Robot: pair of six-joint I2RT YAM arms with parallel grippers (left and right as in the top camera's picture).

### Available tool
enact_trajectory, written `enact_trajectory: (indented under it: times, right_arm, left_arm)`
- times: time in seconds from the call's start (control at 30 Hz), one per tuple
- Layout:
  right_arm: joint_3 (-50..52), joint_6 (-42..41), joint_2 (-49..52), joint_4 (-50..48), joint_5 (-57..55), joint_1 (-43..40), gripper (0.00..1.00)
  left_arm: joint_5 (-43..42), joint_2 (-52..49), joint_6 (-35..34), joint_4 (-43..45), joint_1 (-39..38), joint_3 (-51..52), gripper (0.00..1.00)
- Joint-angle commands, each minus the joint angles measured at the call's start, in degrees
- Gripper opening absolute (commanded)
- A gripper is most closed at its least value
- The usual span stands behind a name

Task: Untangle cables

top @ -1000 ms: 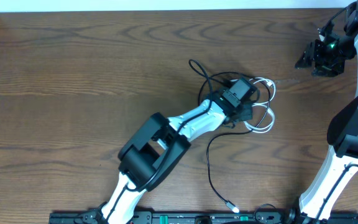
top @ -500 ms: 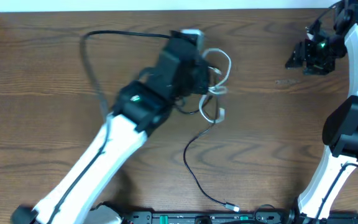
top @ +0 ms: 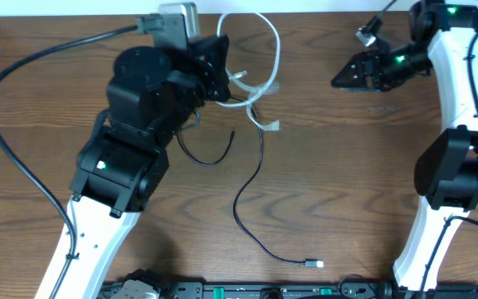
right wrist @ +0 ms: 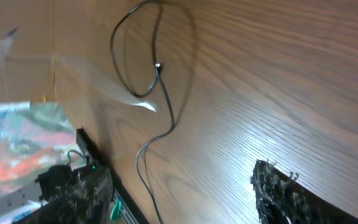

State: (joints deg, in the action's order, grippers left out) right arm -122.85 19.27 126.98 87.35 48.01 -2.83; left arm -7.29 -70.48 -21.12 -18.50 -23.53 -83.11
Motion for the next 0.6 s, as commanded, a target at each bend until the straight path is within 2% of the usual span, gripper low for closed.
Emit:
enact_trajectory:
  times: [0.0, 0.17, 0.33, 0.47, 0.57]
  right_arm:
    - [-0.7, 2.6, -1.2, -0.8, 0.9, 3.2, 0.69]
    - [-0.3, -4.0, -1.2, -6.5, -4.3, 7.9, 0.71]
    - [2.2, -10.6, -1.2, -15.4, -8.4, 15.6, 0.71]
    - [7.4, -14.1, -1.2, -22.7, -8.9, 20.5, 0.71]
    - [12.4, -15.0, -1.2, -28.1, -8.9, 23.6, 0.71]
  left_arm:
    - [-1.0, 0.2, 0.3, 1.5, 1.6, -5.6, 0.07]
    - [-1.0, 0.2, 0.3, -1.8, 6.2, -14.0, 0.07]
    - [-1.0, 0.1, 0.6, -15.9, 16.3, -16.8, 0.08]
    - [-1.0, -1.4, 4.2, -27.9, 24.5, -16.8, 0.07]
    - [-1.3, -2.9, 4.2, -32.8, 28.5, -16.8, 0.07]
